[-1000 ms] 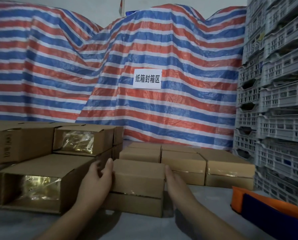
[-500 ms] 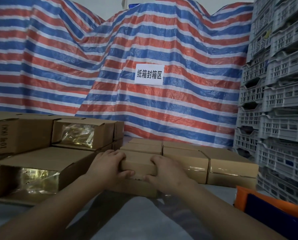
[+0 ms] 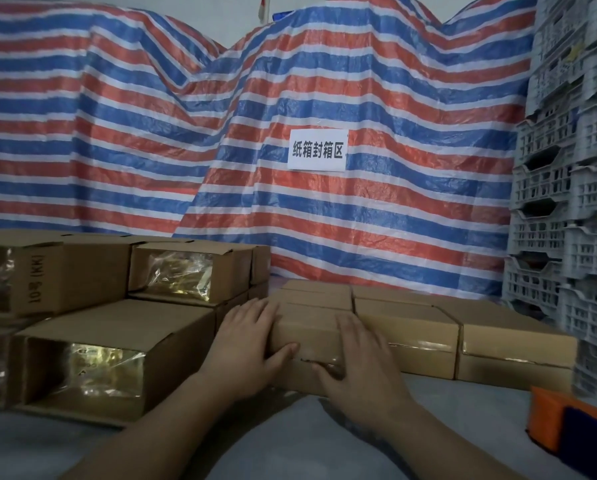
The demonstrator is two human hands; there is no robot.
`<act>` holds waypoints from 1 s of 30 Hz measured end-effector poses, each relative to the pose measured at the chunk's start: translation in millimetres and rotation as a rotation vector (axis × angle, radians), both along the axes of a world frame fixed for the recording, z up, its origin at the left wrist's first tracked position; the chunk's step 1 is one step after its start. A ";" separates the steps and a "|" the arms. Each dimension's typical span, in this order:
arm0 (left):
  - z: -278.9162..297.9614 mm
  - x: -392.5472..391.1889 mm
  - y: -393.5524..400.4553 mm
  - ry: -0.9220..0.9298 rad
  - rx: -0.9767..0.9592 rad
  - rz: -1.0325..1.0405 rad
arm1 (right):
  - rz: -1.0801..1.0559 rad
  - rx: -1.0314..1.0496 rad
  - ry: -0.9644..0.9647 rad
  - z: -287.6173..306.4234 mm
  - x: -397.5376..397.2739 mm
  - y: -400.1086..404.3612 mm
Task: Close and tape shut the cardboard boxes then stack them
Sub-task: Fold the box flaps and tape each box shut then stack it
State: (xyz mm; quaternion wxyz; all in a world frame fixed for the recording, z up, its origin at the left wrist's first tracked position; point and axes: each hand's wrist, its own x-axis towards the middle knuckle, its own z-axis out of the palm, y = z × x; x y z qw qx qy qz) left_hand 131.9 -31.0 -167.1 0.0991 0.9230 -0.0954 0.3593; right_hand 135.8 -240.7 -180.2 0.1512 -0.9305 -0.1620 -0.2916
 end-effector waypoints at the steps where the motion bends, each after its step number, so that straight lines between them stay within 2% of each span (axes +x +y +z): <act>1: 1.3 -2.9 1.4 -0.003 -0.014 -0.012 | -0.015 -0.010 -0.014 -1.2 -0.8 -0.8; 5: 7.2 -18.5 0.1 -0.061 -0.121 -0.106 | -0.027 0.020 -0.073 4.2 -8.7 -1.0; 7: 13.1 -27.0 -2.3 -0.149 -0.105 -0.134 | -0.004 -0.001 -0.121 7.6 -12.4 -1.2; 9: 20.7 -37.5 -7.3 -0.173 -0.039 -0.109 | 0.017 -0.021 -0.127 8.9 -14.6 -4.9; 13: 33.4 -61.6 -17.5 -0.046 0.116 -0.129 | -0.025 -0.062 -0.090 17.3 -18.2 -8.4; 18: 55.4 -103.6 7.8 -0.247 0.293 -0.256 | -0.020 0.025 -0.150 21.5 -24.4 0.3; 20: 72.1 -114.3 37.3 -0.264 0.324 -0.149 | 0.032 0.065 -0.241 30.3 -30.8 13.8; 22: 92.2 -118.8 79.4 -0.279 0.217 -0.081 | 0.144 0.091 -0.374 46.9 -38.6 34.9; 24: 113.6 -122.3 125.2 -0.294 0.117 -0.010 | 0.275 0.107 -0.428 70.0 -48.6 67.4; 28: 143.3 -126.6 203.6 -0.286 -0.072 0.318 | 0.471 0.095 -0.335 122.3 -66.7 155.5; 30: 148.8 -128.7 237.6 -0.377 -0.015 0.477 | 0.530 0.046 -0.292 143.4 -65.9 203.2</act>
